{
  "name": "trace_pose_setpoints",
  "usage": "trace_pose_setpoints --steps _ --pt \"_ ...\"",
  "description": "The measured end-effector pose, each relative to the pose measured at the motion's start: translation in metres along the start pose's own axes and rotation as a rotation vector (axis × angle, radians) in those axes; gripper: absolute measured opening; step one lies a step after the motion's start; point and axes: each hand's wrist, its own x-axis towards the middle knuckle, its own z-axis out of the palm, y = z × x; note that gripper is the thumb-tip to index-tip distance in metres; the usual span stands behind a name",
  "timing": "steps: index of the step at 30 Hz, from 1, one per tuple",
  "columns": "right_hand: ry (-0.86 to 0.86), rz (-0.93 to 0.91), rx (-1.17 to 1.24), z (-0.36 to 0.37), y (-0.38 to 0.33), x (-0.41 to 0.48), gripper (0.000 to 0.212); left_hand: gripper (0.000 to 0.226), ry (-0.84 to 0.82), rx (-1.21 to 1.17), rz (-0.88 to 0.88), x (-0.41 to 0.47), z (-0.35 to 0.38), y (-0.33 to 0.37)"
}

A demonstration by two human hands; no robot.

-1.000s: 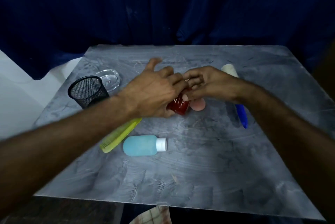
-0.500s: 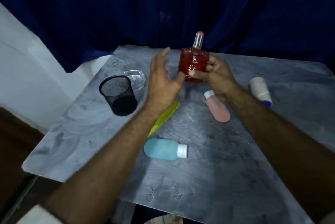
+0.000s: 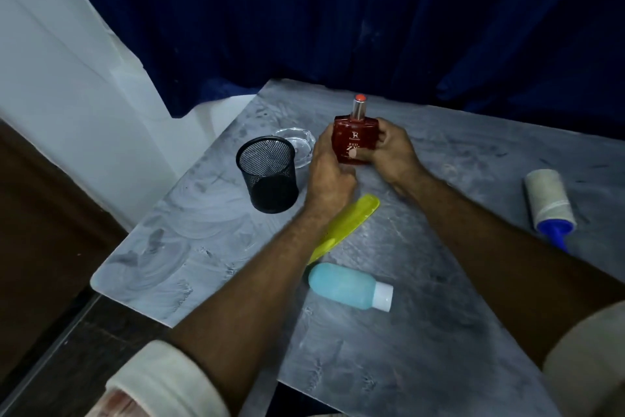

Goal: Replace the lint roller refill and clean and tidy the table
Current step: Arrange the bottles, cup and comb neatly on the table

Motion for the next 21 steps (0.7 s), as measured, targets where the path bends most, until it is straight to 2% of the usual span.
trace_pose_setpoints --steps 11,21 --pt "0.115 -0.04 -0.174 0.003 0.009 0.004 0.055 0.085 -0.059 -0.04 0.03 0.0 0.002 0.015" --pt "0.105 -0.039 -0.204 0.005 0.01 0.003 0.055 0.085 -0.05 -0.056 0.041 0.003 0.006 0.003"
